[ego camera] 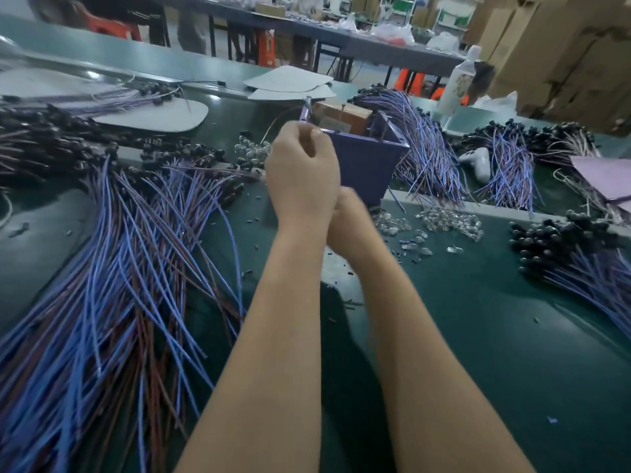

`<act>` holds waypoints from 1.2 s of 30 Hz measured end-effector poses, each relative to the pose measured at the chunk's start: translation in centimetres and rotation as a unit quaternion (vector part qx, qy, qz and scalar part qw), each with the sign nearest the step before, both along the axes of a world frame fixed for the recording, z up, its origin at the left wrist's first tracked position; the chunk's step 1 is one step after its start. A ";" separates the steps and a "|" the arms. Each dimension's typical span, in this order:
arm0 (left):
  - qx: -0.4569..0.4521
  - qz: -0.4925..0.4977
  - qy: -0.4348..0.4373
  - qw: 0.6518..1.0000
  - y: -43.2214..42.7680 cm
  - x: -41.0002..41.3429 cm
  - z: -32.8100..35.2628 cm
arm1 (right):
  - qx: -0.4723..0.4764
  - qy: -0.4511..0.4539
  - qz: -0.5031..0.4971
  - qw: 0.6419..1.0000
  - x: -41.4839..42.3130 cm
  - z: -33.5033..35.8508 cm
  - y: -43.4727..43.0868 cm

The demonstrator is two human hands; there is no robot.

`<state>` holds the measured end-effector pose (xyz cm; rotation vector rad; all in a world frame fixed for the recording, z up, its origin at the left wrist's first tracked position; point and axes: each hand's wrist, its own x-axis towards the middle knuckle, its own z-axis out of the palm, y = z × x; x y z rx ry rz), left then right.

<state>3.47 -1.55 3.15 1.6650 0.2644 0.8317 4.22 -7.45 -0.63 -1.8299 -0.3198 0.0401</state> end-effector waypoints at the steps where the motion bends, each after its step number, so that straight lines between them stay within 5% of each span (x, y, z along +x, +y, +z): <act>1: 0.042 -0.018 0.039 0.998 -0.4 0.3 -0.3 | -0.026 -0.040 -0.028 0.998 0.1 0.5 -1.2; 4: 0.118 -0.125 0.200 0.965 -1.8 1.2 -1.3 | 0.028 -0.054 -0.072 0.996 0.5 0.8 -6.1; 9: 0.030 -0.224 0.310 0.924 -4.7 1.8 -3.2 | 0.090 0.035 -0.043 0.994 -0.1 -1.0 -10.3; 12: -0.215 -0.174 0.238 0.931 -5.8 2.5 -5.0 | 0.049 0.068 -0.039 0.996 -0.3 -1.9 -11.8; 14: -0.401 -0.110 0.160 0.895 -5.7 2.4 -6.0 | 0.023 0.090 -0.033 0.995 -0.3 -2.3 -12.6; 16: -0.479 -0.032 0.101 0.871 -5.1 2.4 -6.6 | -0.005 0.114 -0.020 0.993 -0.2 -2.5 -13.4; 21: -0.440 0.026 0.033 0.897 -4.7 2.7 -6.6 | -0.038 0.136 -0.071 0.987 0.3 -2.3 -14.1; 25: -0.374 -0.080 0.132 0.914 -5.6 2.6 -6.4 | -0.028 0.060 -0.213 0.975 0.6 -2.3 -14.1; 29: -0.338 -0.173 0.249 0.891 -5.2 2.3 -6.1 | 0.104 0.012 -0.366 0.925 0.9 -1.9 -15.5; 33: -0.362 -0.157 0.238 0.888 -3.8 2.2 -5.4 | 0.187 0.006 -0.452 0.872 1.0 -2.1 -16.5; 36: -0.452 -0.194 0.218 0.843 -2.9 1.8 -4.8 | 0.245 0.023 -0.507 0.826 1.1 -2.4 -17.5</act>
